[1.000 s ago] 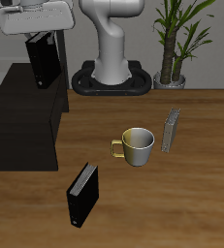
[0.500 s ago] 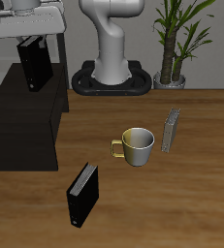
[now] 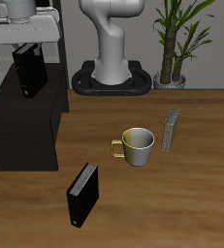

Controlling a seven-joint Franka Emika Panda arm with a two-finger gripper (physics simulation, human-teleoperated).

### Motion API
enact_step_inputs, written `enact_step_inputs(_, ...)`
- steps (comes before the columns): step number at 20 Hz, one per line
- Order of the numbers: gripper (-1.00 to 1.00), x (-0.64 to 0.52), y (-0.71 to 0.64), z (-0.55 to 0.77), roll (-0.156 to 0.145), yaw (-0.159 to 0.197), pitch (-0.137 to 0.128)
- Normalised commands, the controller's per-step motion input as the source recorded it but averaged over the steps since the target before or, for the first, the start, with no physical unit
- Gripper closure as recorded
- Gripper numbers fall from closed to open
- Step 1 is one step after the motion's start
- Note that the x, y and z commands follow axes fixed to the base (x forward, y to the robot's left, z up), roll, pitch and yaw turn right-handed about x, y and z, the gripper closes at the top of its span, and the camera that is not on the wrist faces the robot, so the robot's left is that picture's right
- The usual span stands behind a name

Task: Place the left black book upright on top of the shelf

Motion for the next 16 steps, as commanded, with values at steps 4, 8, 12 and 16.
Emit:
enact_step_inputs(4, 1.0, 0.04, -0.08, -0.16, -0.015, -0.016, 0.012)
enact_step_inputs(8, 1.0, 0.1, -0.06, -0.22, -0.025, 0.0, 0.029)
enact_step_inputs(12, -1.0, 0.11, -0.21, -0.21, -0.164, -0.031, 0.073)
enact_step_inputs(16, -1.0, -0.01, -0.14, -0.09, -0.041, -0.052, 0.006)
